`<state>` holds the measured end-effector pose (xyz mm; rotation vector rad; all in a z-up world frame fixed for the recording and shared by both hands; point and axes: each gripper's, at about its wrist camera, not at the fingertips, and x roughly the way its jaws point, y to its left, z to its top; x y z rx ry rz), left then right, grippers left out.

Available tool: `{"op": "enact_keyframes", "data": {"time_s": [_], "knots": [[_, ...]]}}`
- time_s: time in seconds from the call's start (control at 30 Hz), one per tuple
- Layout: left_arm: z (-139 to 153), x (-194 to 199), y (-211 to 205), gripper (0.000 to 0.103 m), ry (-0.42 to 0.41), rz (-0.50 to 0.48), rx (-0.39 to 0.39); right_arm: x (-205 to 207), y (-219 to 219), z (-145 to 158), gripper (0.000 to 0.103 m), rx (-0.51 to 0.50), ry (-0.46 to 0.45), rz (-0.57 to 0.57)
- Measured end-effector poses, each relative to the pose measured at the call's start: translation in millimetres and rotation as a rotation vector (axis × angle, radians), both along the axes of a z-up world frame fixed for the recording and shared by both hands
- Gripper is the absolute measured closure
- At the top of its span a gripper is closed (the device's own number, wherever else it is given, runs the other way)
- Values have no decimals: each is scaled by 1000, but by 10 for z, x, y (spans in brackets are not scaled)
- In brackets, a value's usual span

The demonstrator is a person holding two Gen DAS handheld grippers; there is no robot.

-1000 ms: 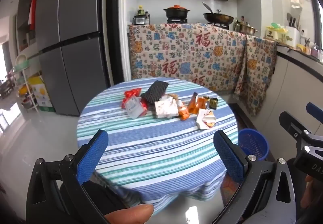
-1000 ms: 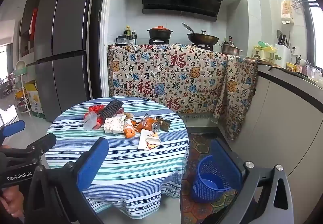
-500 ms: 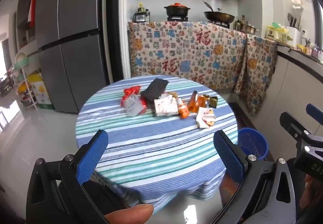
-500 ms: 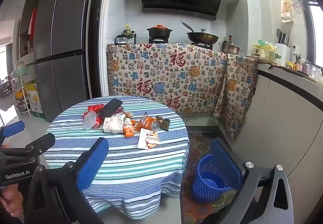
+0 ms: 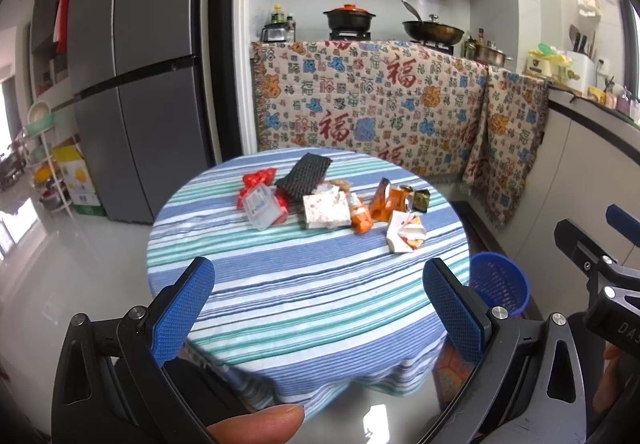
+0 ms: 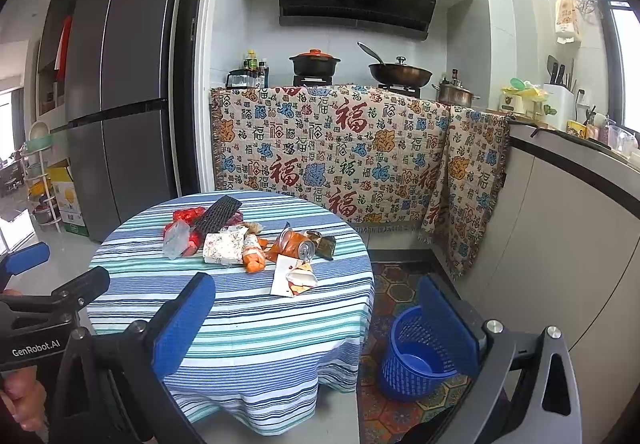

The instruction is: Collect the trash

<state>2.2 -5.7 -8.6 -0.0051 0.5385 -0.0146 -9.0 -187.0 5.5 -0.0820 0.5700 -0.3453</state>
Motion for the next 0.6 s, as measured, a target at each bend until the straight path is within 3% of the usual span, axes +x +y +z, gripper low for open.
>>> {"op": "enact_keyframes", "data": {"time_s": [0.6], "knots": [[-85,77,-50,0,22,0,-1,63,-1,-63,0,6,16,3]]}}
